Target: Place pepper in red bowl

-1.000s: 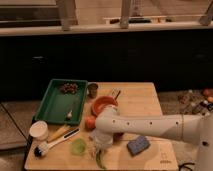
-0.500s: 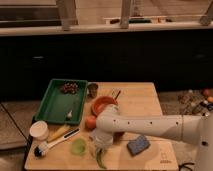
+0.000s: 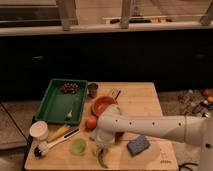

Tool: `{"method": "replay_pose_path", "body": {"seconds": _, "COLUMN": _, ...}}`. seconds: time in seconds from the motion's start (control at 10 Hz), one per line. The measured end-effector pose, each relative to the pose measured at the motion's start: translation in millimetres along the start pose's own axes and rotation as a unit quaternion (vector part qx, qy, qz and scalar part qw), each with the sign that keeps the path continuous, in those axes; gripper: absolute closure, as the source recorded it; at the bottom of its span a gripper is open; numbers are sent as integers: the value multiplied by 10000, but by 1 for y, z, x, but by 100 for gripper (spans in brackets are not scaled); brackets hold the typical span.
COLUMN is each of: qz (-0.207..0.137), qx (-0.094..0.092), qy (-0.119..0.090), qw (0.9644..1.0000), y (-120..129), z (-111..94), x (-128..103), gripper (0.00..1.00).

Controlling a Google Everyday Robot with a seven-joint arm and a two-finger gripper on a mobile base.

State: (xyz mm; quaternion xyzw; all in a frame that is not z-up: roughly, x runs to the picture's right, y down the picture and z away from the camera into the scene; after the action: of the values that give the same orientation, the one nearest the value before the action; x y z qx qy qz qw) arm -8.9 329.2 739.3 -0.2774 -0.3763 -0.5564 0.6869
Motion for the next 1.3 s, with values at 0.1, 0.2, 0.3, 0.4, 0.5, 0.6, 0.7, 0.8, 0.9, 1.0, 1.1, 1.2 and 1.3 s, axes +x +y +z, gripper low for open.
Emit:
{"method": "replay_pose_path", "body": {"seconds": 0.1, "qz": 110, "qx": 66, "qy": 80, "qw": 9999, "y": 8, "z": -10, "x": 2, "gripper": 100}}
{"method": "replay_pose_path", "body": {"seconds": 0.2, "qz": 229, "qx": 134, "qy": 187, "qw": 9995, "y": 17, "z": -23, "x": 3, "gripper": 100}}
{"method": "replay_pose_path", "body": {"seconds": 0.3, "qz": 270, "qx": 160, "qy": 239, "qw": 9992, "y": 19, "z": -29, "x": 2, "gripper": 100}}
{"method": "replay_pose_path", "body": {"seconds": 0.4, "qz": 317, "qx": 180, "qy": 291, "qw": 9989, "y": 19, "z": -35, "x": 2, "gripper": 100}}
{"method": "replay_pose_path", "body": {"seconds": 0.5, "qz": 381, "qx": 210, "qy": 338, "qw": 9985, "y": 20, "z": -41, "x": 3, "gripper": 100}}
{"method": "replay_pose_path", "body": {"seconds": 0.6, "qz": 424, "qx": 233, "qy": 355, "qw": 9982, "y": 21, "z": -45, "x": 3, "gripper": 100}}
{"method": "replay_pose_path", "body": {"seconds": 0.7, "qz": 458, "qx": 252, "qy": 361, "qw": 9980, "y": 21, "z": -49, "x": 3, "gripper": 100}}
{"method": "replay_pose_path", "body": {"seconds": 0.8, "qz": 475, "qx": 252, "qy": 372, "qw": 9979, "y": 22, "z": -53, "x": 3, "gripper": 100}}
{"method": "replay_pose_path", "body": {"seconds": 0.9, "qz": 488, "qx": 241, "qy": 378, "qw": 9978, "y": 24, "z": -57, "x": 2, "gripper": 100}}
{"method": "replay_pose_path", "body": {"seconds": 1.0, "qz": 494, "qx": 235, "qy": 381, "qw": 9978, "y": 25, "z": -61, "x": 1, "gripper": 100}}
{"method": "replay_pose_path", "body": {"seconds": 1.1, "qz": 501, "qx": 226, "qy": 385, "qw": 9977, "y": 26, "z": -64, "x": 0, "gripper": 100}}
{"method": "replay_pose_path", "body": {"seconds": 1.2, "qz": 504, "qx": 210, "qy": 394, "qw": 9977, "y": 27, "z": -69, "x": -2, "gripper": 100}}
{"method": "replay_pose_path", "body": {"seconds": 1.3, "qz": 505, "qx": 193, "qy": 403, "qw": 9977, "y": 28, "z": -72, "x": -4, "gripper": 100}}
